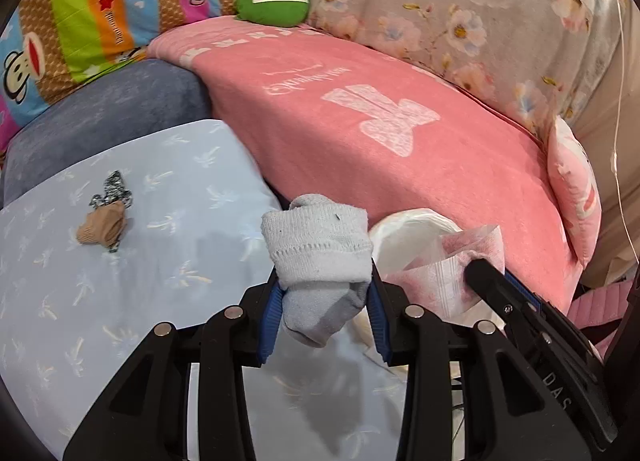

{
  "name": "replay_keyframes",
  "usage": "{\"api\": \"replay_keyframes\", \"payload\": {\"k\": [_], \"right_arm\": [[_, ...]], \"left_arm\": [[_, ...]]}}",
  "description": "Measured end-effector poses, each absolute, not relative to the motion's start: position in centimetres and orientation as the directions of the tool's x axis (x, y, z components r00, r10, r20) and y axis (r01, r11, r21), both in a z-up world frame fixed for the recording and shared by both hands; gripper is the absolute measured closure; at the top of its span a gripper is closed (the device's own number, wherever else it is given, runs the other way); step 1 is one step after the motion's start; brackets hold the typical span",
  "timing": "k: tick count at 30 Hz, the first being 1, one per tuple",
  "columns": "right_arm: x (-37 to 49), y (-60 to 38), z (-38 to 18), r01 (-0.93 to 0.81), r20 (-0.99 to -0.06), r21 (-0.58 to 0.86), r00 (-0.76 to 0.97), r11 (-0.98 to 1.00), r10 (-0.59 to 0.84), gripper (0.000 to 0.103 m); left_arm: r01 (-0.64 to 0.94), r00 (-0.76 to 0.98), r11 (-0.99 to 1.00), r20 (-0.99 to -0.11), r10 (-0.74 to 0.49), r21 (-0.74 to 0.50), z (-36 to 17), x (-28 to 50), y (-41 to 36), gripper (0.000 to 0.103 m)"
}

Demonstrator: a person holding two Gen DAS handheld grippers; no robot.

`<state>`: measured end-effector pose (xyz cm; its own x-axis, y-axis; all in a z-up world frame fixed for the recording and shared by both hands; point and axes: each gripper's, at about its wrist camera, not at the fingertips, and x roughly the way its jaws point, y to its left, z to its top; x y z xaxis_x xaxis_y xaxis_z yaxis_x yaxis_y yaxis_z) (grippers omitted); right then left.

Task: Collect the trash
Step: 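Carry sock and pink packet over the wastebasket and open both tools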

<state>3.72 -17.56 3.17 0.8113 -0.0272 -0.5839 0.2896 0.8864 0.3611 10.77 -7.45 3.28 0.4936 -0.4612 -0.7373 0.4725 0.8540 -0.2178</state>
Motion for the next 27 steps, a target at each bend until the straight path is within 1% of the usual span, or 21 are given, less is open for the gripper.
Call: {"api": "replay_keyframes", "payload": {"k": [12, 22, 24, 25, 26, 27], "right_arm": [[0.1, -24.5, 2.4, 0.394, -0.575, 0.395, 0.811, 0.830, -0.111, 0.090], [-0.8, -27.8, 1.7, 0.429, -0.581, 0.405, 0.803, 0.807, -0.135, 0.090], [-0.8, -27.7, 1.7, 0.430, -0.581, 0.405, 0.802, 0.807, -0.136, 0.090], [-0.8, -27.8, 1.6, 0.431, -0.582, 0.405, 0.802, 0.806, -0.136, 0.090], [-0.8, -28.0, 1.6, 0.433, -0.583, 0.406, 0.801, 0.804, -0.137, 0.090], [-0.7, -27.9, 1.6, 0.434, -0.584, 0.407, 0.800, 0.803, -0.137, 0.089]], "left_arm": [[0.595, 0.441, 0.783, -0.741, -0.507, -0.182, 3.4, 8.5, -13.8, 0.066], [0.641, 0.411, 0.749, -0.750, -0.518, -0.166, 3.2, 7.7, -16.8, 0.065], [0.645, 0.404, 0.745, -0.753, -0.520, -0.168, 3.2, 7.7, -17.1, 0.063], [0.645, 0.402, 0.745, -0.754, -0.519, -0.169, 3.2, 7.8, -17.3, 0.061], [0.642, 0.404, 0.748, -0.755, -0.517, -0.169, 3.2, 7.8, -17.3, 0.053], [0.640, 0.410, 0.750, -0.750, -0.518, -0.168, 3.2, 7.8, -17.3, 0.049]]}}
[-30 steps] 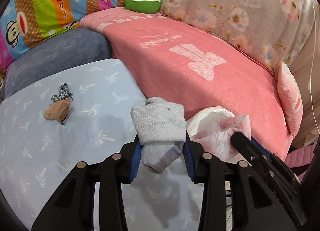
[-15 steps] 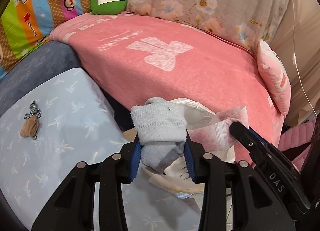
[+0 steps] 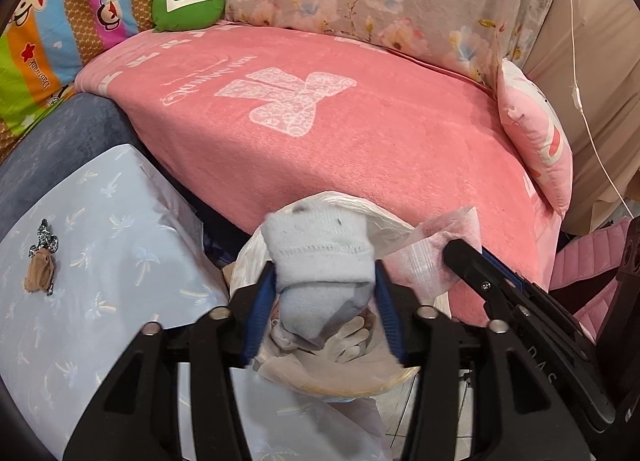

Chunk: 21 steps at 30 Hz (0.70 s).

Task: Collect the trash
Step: 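Carry sock and pink packet over the wastebasket and open both tools, then move both tools back to the tan stocking and leopard scrunchie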

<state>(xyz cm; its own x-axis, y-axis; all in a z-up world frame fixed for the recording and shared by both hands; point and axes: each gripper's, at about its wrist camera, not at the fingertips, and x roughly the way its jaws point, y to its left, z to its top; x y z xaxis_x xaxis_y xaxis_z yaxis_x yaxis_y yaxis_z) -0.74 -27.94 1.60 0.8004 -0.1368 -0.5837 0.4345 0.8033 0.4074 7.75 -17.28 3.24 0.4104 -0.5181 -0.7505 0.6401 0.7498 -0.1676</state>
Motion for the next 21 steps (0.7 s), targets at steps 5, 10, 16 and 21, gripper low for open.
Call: {"api": "replay_keyframes", "payload": {"k": [5, 10, 16, 21], "right_arm": [[-0.7, -28.0, 1.4, 0.447, -0.586, 0.414, 0.797, 0.793, -0.143, 0.083], [-0.4, -27.9, 1.4, 0.442, -0.586, 0.412, 0.798, 0.797, -0.139, 0.078], [-0.2, -27.1, 1.5, 0.428, -0.585, 0.404, 0.801, 0.809, -0.132, 0.070], [0.4, -26.0, 1.5, 0.408, -0.591, 0.393, 0.799, 0.824, -0.114, 0.069]], "left_arm": [[0.622, 0.459, 0.769, -0.726, -0.512, -0.150, 3.8, 7.8, -16.8, 0.023], [0.597, 0.465, 0.787, -0.732, -0.498, -0.157, 3.5, 8.5, -16.2, 0.023], [0.569, 0.483, 0.808, -0.732, -0.481, -0.156, 3.3, 8.8, -15.0, 0.023], [0.543, 0.494, 0.823, -0.730, -0.472, -0.165, 3.1, 9.2, -13.7, 0.023]]}}
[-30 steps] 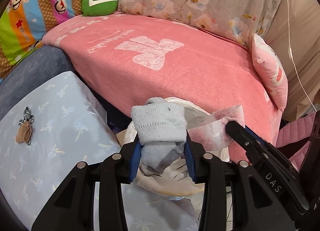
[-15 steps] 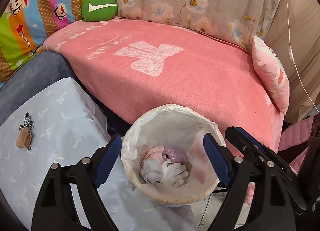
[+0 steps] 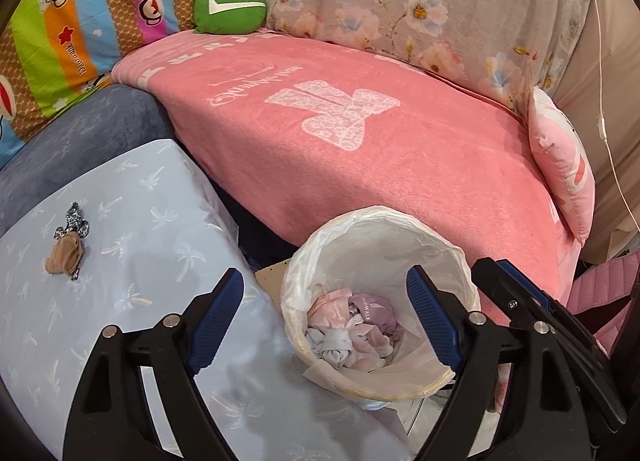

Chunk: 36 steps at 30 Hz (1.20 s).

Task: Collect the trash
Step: 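Move both tools back to the tan stocking and leopard scrunchie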

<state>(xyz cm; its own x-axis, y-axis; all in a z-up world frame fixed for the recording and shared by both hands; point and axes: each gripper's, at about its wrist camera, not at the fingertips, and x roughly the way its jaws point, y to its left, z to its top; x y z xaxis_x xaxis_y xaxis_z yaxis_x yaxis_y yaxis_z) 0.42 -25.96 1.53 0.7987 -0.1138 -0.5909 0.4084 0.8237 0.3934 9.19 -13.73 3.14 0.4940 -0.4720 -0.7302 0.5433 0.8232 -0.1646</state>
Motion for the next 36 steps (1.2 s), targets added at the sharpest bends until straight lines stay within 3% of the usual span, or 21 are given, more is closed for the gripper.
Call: {"api": "replay_keyframes", "payload": {"k": [22, 36], "right_arm": [[3.8, -19.5, 1.8, 0.326, -0.617, 0.340, 0.785, 0.882, -0.052, 0.069], [8.5, -12.7, 1.4, 0.221, -0.645, 0.299, 0.763, 0.928, 0.026, 0.062]], "left_arm": [[0.405, 0.546, 0.887, -0.720, -0.429, -0.222, 2.5, 11.7, -5.7, 0.023], [0.210, 0.593, 0.954, -0.748, -0.299, -0.215, 0.3, 14.9, 3.3, 0.023]]}}
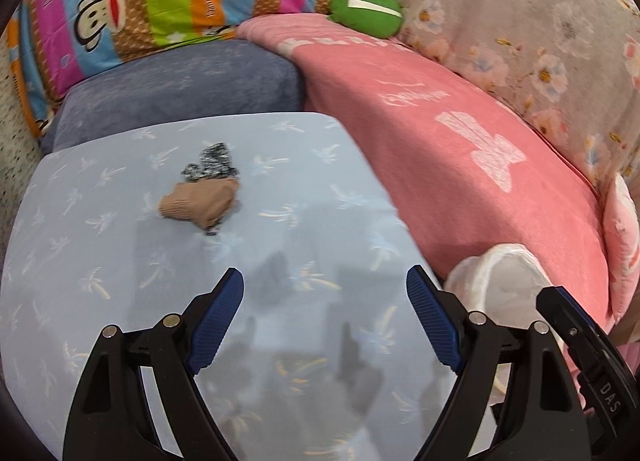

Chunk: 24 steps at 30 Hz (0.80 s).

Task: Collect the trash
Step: 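Move both tools back to the tan stocking and leopard scrunchie, then grasp the tan stocking with the left tool while the right tool grasps the leopard scrunchie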

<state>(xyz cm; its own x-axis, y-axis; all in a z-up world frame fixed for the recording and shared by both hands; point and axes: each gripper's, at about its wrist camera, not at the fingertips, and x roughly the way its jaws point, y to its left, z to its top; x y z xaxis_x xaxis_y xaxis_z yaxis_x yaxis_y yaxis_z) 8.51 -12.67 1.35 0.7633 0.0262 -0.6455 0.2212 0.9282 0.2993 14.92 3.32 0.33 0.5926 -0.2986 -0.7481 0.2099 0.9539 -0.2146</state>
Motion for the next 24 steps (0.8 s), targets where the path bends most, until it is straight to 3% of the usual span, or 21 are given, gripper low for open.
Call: {"api": "replay_keyframes", "payload": {"k": [13, 24], "right_arm": [[13.8, -5.3, -0.9, 0.122, -0.699, 0.266, 0.708, 0.956, 0.104, 0.062], [18.8, -2.1, -2.6, 0.095, -0.723, 0.271, 0.677, 0.958, 0.137, 0.062]], "left_arm": [[0.083, 0.589, 0.976, -0.780, -0.211, -0.201, -2.7, 18.1, 9.7, 0.023], [0.088, 0.559, 0.976, -0.801, -0.214, -0.199, -5.6, 22.7, 11.5, 0.023]]}}
